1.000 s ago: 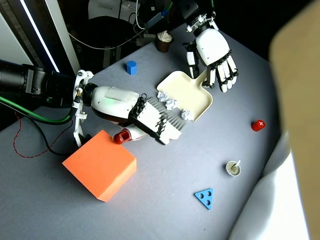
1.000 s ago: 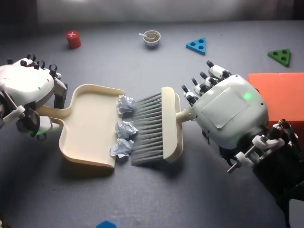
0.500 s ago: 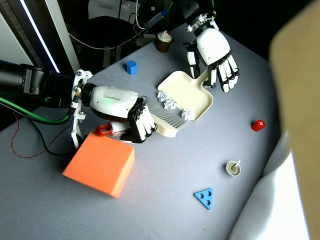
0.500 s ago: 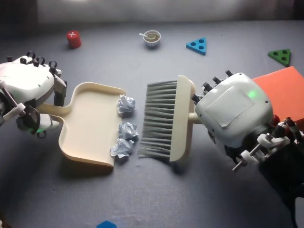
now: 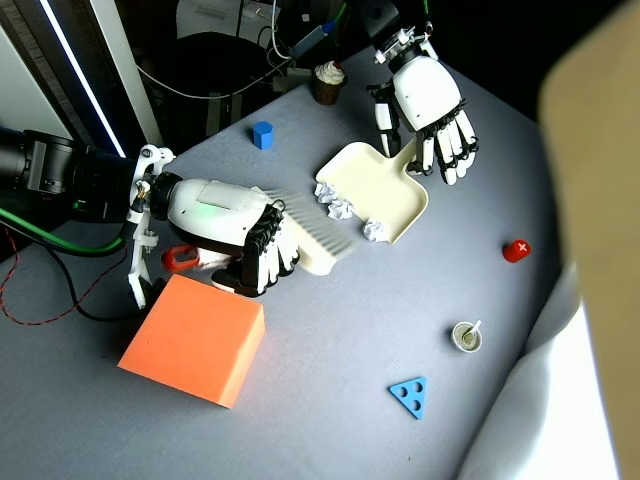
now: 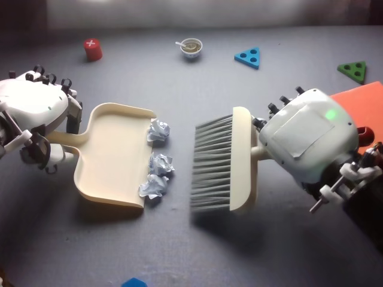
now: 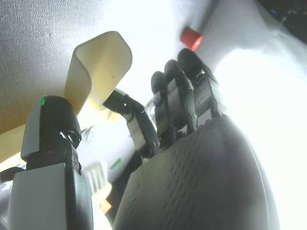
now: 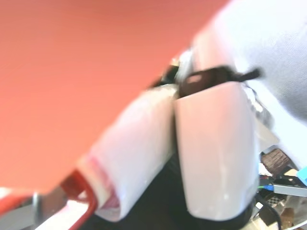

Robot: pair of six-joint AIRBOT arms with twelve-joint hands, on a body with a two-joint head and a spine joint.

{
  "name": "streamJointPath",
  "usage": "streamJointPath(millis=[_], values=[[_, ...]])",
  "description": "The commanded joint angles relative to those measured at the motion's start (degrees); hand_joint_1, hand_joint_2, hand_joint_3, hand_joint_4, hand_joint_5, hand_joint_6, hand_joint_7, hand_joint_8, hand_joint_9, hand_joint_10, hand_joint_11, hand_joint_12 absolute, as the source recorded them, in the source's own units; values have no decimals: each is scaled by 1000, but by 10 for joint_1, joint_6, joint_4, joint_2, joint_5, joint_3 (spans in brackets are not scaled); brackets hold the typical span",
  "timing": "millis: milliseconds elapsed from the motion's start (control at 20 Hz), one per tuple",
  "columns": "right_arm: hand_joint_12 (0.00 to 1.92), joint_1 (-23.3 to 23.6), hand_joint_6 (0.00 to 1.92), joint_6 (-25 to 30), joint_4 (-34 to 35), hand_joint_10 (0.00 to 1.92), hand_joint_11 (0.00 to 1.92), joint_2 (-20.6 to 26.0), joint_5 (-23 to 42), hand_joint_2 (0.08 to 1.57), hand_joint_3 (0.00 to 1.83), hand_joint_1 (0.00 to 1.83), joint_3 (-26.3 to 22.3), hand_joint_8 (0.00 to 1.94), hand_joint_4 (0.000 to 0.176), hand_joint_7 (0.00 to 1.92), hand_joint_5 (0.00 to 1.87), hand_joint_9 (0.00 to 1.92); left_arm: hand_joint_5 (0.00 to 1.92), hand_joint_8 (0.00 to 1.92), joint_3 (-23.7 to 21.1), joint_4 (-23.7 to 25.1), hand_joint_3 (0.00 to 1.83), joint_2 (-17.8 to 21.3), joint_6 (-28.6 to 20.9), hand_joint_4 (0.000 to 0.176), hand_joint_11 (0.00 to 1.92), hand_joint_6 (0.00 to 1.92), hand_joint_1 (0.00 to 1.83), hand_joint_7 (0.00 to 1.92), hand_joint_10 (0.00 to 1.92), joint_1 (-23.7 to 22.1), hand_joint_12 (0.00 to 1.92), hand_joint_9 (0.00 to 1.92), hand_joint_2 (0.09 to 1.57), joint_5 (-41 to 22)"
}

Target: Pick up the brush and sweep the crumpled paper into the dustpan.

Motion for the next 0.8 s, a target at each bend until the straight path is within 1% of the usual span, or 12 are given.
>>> streamJointPath(millis=[0, 50, 100, 150, 200, 250, 300, 500, 550, 650, 700, 750], values=[[1921, 9, 1921, -10, -41, 1921, 1482, 11, -54, 1223, 7, 1389, -2, 1941, 101, 1120, 899, 1388, 849, 1, 1, 17, 0, -2, 4, 38, 0, 1186, 1020, 302, 1, -10, 674, 244, 1184, -55], [1921, 14, 1921, -16, -41, 1921, 1476, 18, -42, 1186, 0, 1411, -4, 1941, 96, 1121, 910, 1379, 843, 1, 1, 17, 1, -2, 4, 50, 0, 1194, 1012, 297, 1, -10, 694, 241, 1186, -55], [1921, 19, 1921, -22, -41, 1921, 1476, 23, -32, 1186, 0, 1411, -6, 1941, 96, 1121, 910, 1379, 843, 1, 1, 16, 1, -2, 4, 50, 0, 1194, 1012, 297, 1, -10, 694, 241, 1186, -55], [1921, 28, 1921, -33, -33, 1921, 1480, 32, -15, 1174, 0, 1405, -12, 1941, 93, 1103, 928, 1374, 840, 4, 1, 16, 0, -2, 5, 67, 0, 1199, 1003, 292, 3, -10, 624, 225, 1188, -55], [1921, 35, 1921, -41, -26, 1921, 1480, 37, -4, 1174, 0, 1405, -16, 1941, 93, 1103, 928, 1374, 840, 4, 1, 16, 0, -2, 5, 67, 0, 1199, 1003, 292, 3, -10, 624, 225, 1188, -55], [1921, 43, 1921, -49, -20, 1921, 1475, 43, 6, 1203, 0, 1365, -22, 1941, 14, 1137, 924, 1396, 845, 4, 1, 16, 0, -2, 5, 67, 0, 1192, 1005, 303, 4, -10, 610, 233, 1186, -55], [1921, 50, 1921, -57, -20, 1921, 1478, 46, 14, 1194, 0, 1368, -26, 1941, 4, 1134, 931, 1392, 840, 3, 1, 15, 0, -2, 5, 87, 0, 1198, 994, 305, 2, -10, 606, 231, 1187, -55], [1921, 70, 1921, -119, -13, 1921, 1470, 53, 45, 1209, 2, 1349, -36, 1941, 5, 1104, 906, 1369, 822, 0, 1, 13, 1, -2, 5, 77, 0, 1225, 990, 288, 1, -10, 519, 209, 1197, -55], [1921, 82, 1921, -146, 5, 1921, 1469, 57, 66, 1207, 0, 1347, -40, 1941, 6, 1099, 903, 1366, 819, 2, 1, 13, 0, -3, 5, 96, 0, 1229, 981, 294, 2, -10, 565, 215, 1198, -55], [1921, 110, 1921, -219, 61, 1921, 1466, 59, 91, 1206, 2, 1344, -47, 1941, 8, 1074, 906, 1360, 820, 2, 1, 13, 0, -3, 5, 102, 0, 1227, 978, 284, 1, -10, 590, 218, 1198, -54], [1921, 125, 1921, -265, 100, 1921, 1454, 59, 97, 1217, 6, 1324, -49, 1941, 7, 1086, 903, 1360, 831, 4, 1, 13, 0, -3, 5, 100, 0, 1212, 984, 292, 3, -10, 606, 227, 1193, -54], [1921, 139, 1921, -296, 137, 1921, 1457, 60, 100, 1217, 3, 1335, -53, 1941, 4, 1107, 895, 1369, 820, 3, 1, 12, 1, -3, 6, 86, 0, 1229, 986, 276, 3, -10, 562, 212, 1198, -54]])
